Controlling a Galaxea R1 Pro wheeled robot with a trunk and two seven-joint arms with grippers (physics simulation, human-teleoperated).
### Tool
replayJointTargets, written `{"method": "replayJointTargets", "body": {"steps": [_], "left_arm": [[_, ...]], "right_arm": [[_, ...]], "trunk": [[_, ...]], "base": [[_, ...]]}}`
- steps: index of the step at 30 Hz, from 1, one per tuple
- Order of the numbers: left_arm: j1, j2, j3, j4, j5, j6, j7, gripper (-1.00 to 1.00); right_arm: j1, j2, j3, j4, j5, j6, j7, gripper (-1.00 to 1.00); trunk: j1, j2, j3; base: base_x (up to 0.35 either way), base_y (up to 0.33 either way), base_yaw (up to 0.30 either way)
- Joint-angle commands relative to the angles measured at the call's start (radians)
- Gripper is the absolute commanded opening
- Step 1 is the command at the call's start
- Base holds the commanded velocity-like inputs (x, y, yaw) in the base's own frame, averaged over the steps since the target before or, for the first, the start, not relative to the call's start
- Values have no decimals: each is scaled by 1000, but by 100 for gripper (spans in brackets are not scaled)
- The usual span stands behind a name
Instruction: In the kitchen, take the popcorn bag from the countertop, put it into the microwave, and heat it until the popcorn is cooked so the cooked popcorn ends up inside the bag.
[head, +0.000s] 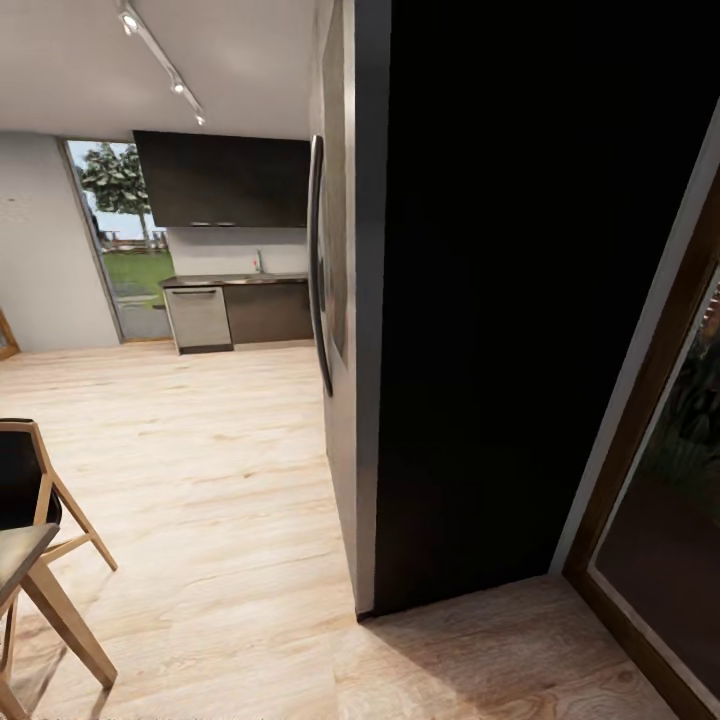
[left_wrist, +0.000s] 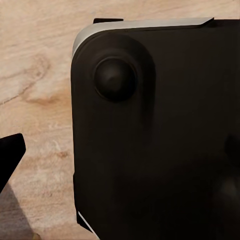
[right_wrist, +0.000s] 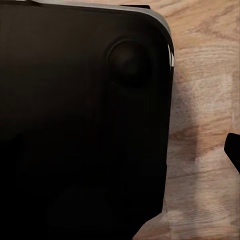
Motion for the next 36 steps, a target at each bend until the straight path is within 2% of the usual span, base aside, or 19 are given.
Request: {"method": "replayJointTargets", "body": {"steps": [1,7,36], "left_arm": [[0,0,1,0,1,-2,1,100],[0,0,1,0,1,-3,1,100],[0,0,1,0,2,-6,1,100]], "right_arm": [[0,0,0,0,0,-3,-1,100],[0,4,3,0,-2,3,-1,100],[-1,6,4,1,-1,1,-3,100]], "trunk": [[0,0,-1],[0,0,-1],[0,0,-1]], "base": [[0,0,7],[0,0,34],[0,0,271]]}}
